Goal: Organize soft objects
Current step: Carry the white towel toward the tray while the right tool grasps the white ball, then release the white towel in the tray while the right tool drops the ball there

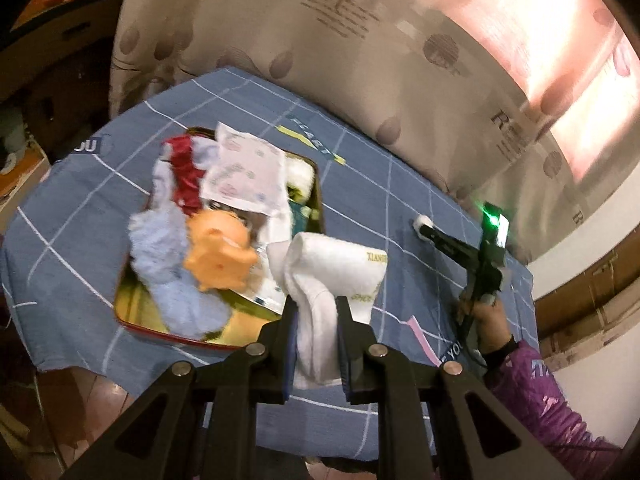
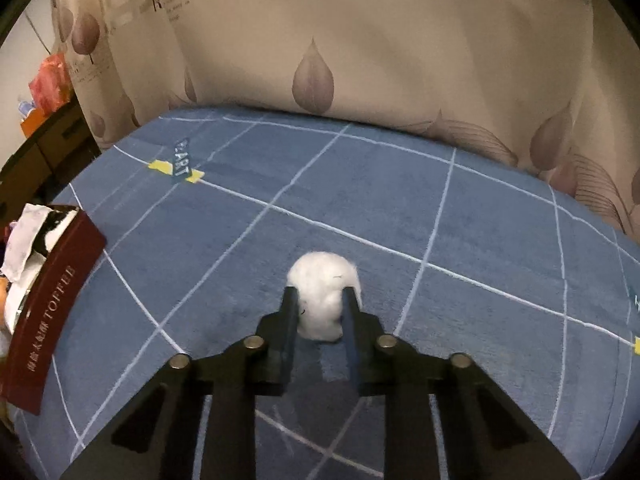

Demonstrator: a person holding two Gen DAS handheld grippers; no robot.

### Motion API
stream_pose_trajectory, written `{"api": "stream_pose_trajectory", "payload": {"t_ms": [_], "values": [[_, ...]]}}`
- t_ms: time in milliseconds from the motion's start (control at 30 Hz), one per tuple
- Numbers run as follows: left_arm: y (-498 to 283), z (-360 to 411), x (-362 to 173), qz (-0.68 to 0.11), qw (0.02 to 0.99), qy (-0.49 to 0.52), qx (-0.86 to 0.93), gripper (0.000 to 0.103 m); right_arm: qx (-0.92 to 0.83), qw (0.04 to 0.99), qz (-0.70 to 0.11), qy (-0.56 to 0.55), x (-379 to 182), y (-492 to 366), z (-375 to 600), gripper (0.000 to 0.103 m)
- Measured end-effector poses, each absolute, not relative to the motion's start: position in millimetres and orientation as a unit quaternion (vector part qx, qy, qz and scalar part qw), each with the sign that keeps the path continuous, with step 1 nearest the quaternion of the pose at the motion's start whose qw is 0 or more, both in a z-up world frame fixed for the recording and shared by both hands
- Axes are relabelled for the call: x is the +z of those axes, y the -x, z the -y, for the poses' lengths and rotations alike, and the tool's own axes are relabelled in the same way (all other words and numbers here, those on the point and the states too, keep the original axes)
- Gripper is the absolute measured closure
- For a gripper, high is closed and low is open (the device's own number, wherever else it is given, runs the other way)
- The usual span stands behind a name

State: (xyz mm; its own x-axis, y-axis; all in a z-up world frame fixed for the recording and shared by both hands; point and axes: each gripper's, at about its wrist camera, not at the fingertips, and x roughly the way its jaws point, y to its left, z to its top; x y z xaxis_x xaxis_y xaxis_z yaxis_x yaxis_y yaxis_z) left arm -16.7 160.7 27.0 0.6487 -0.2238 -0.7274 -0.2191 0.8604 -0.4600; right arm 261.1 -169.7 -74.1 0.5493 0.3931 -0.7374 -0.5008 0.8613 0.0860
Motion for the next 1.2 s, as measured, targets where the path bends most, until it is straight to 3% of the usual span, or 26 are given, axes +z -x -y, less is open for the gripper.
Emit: {"api": "stream_pose_trajectory", "payload": {"t_ms": [400, 767, 1133, 1200], "values": [[19.6, -189.2, 27.5, -0.428, 0.871, 0.238, 0.031, 0.085, 0.339, 0.868, -0.363, -0.002, -44.5, -121.1, 182.7, 0.088], [-25.5, -155.6, -7.6, -0.459, 0.876, 0.15, 0.0, 0.082, 0.34, 0.866, -0.367, -0.017, -38.5, -80.5, 190.0, 0.088], [-4.3, -148.7, -10.0, -0.442, 0.888, 0.112, 0.055, 0.042, 0.381, 0.857, -0.346, -0.013, -4.8, -61.2, 160.0, 0.088], [7.2, -155.1, -4.0, -0.429, 0.893, 0.116, 0.07, 0.041, 0.402, 0.85, -0.34, -0.015, 6.3, -58.9, 143.1, 0.088]]}}
